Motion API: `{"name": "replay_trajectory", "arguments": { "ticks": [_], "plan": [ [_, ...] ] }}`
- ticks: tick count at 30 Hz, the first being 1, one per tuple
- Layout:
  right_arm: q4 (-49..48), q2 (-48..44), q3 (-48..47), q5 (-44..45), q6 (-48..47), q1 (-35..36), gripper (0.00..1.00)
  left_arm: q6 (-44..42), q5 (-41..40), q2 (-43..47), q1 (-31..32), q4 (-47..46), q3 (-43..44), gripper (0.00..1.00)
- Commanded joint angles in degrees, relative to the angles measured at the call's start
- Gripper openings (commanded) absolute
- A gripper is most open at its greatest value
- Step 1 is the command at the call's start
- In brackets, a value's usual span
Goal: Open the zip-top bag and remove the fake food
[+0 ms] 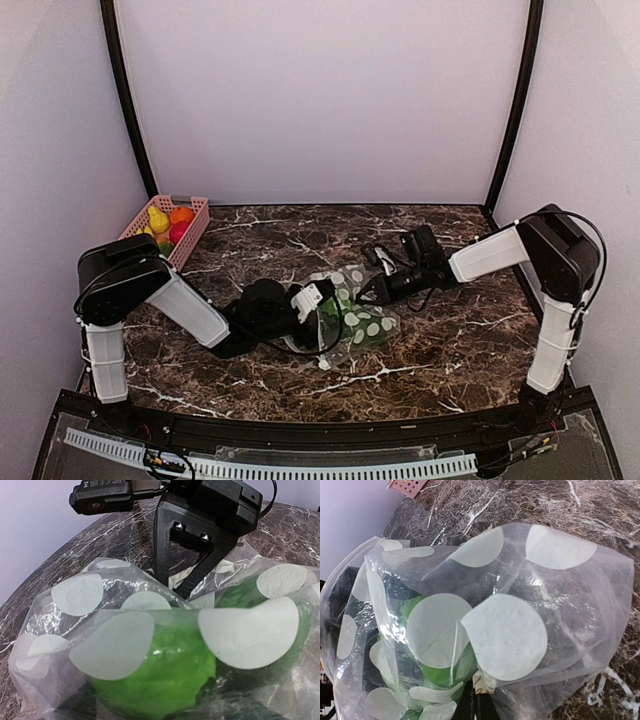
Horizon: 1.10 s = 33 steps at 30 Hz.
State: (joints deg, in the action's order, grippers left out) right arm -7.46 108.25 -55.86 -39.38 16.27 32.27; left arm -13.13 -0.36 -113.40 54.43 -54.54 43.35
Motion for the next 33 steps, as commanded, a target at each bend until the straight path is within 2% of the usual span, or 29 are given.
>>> {"name": "replay_trajectory", "arguments": {
  "ticks": [1, 8, 14, 18, 20, 33],
  "plan": [
    [0.95, 3.04, -2.73, -2.20, -2.01, 1.86, 0.00, -1.83, 3.72, -1.23, -0.48, 2.77, 3.03, 0.85],
    [1.94, 2.76, -3.42, -3.07, -4.19, 5.07, 0.00, -1.63, 3.20, -2.48, -0.65, 3.88, 4.84, 0.83],
    [1.87, 1.36, -1.01, -3.16, -5.15, 4.92, 0.00, -0.92, 3.89, -0.28, -0.72, 5.04, 3.53, 0.69],
    [-1.19, -0.29, 2.57, -3.74, -2.70, 2.65, 0.00, 0.39, 3.56, 3.27, -0.72, 5.43, 0.72, 0.57],
    [-1.95, -1.34, 3.80, -3.70, -1.90, 1.36, 0.00, 0.72, 3.35, 5.31, -0.65, 5.95, -1.08, 0.54],
    [-2.32, -6.53, 9.36, -1.52, -0.63, -5.62, 0.00, 2.09, 1.34, 19.65, -0.56, 9.99, -12.21, 0.51]
  ]
}}
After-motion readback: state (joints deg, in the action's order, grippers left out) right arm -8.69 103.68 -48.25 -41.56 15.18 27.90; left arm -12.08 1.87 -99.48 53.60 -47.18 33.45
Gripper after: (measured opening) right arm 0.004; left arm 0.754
